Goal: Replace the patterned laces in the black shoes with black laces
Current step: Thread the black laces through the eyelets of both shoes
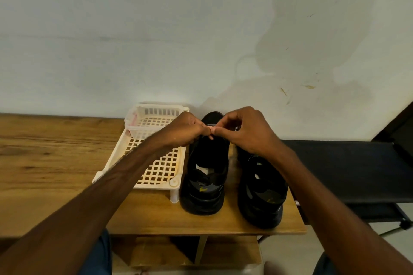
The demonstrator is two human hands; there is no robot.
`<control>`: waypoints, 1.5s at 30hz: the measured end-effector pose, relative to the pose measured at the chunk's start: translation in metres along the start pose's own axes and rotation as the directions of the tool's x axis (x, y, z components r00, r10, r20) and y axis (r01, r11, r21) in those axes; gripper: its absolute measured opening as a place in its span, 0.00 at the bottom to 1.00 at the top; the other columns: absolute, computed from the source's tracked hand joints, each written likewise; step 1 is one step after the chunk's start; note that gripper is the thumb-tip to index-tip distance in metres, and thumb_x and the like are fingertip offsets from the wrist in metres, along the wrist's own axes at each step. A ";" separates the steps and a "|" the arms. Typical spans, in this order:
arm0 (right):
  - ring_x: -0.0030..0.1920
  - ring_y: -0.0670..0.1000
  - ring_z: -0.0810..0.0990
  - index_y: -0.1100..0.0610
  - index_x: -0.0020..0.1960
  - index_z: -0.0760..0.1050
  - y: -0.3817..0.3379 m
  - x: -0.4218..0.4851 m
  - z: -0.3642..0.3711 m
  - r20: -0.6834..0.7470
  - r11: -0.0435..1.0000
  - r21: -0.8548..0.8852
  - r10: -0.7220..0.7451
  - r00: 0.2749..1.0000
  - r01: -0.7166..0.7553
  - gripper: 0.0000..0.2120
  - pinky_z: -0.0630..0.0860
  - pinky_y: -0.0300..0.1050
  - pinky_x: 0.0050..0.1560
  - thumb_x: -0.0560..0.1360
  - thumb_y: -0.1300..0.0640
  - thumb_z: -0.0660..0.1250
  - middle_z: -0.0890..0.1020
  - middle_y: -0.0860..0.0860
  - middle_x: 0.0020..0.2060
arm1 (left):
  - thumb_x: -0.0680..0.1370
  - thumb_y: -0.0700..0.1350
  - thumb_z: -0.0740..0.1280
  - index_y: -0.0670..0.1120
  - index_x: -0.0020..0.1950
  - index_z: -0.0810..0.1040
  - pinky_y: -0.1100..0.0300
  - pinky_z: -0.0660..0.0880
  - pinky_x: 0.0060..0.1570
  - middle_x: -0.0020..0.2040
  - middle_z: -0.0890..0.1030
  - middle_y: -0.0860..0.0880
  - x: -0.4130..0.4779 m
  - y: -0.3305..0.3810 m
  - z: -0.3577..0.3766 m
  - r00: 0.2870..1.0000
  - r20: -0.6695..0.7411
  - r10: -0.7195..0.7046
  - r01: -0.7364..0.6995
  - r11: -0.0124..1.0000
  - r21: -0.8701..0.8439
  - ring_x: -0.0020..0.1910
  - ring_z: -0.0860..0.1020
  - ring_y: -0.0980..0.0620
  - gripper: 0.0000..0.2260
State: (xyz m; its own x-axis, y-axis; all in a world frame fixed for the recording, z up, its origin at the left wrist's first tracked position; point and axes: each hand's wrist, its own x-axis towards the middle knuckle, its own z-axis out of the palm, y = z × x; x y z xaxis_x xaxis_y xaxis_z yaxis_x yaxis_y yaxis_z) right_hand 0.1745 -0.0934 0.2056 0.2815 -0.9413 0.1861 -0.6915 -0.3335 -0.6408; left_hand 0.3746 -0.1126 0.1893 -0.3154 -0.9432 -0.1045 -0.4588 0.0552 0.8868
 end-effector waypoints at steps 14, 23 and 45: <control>0.54 0.57 0.81 0.58 0.35 0.75 -0.022 -0.022 -0.003 0.059 0.730 0.579 0.407 0.912 -0.363 0.11 0.75 0.57 0.60 0.76 0.57 0.63 0.85 0.56 0.44 | 0.80 0.49 0.70 0.47 0.42 0.88 0.59 0.78 0.46 0.22 0.74 0.47 -0.002 0.001 0.007 0.993 -0.115 0.008 0.000 0.998 0.071 0.25 0.73 0.55 0.11; 0.44 0.52 0.84 0.52 0.36 0.82 0.027 -0.023 -0.064 -0.340 0.917 0.339 0.328 0.881 -0.210 0.17 0.74 0.37 0.51 0.81 0.49 0.67 0.86 0.52 0.37 | 0.80 0.49 0.71 0.47 0.41 0.88 0.58 0.78 0.58 0.23 0.75 0.48 0.000 -0.002 0.008 0.989 -0.150 -0.009 0.022 0.996 0.084 0.25 0.75 0.48 0.11; 0.36 0.42 0.85 0.52 0.41 0.88 0.013 -0.007 -0.015 -0.025 0.990 0.044 0.138 0.990 -0.137 0.03 0.78 0.34 0.37 0.73 0.54 0.78 0.86 0.44 0.33 | 0.68 0.56 0.80 0.48 0.43 0.89 0.56 0.74 0.56 0.48 0.86 0.53 0.000 -0.010 -0.008 0.982 -0.177 -0.064 0.062 0.998 -0.018 0.55 0.79 0.58 0.13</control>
State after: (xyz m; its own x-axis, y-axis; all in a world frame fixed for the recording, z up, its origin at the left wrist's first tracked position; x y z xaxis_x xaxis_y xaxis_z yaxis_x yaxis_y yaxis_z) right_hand 0.1533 -0.0914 0.2075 0.1672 -0.9793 0.1142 -0.6938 -0.1992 -0.6921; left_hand 0.3860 -0.1153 0.1841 -0.1328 -0.9879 -0.0800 -0.4624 -0.0096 0.8866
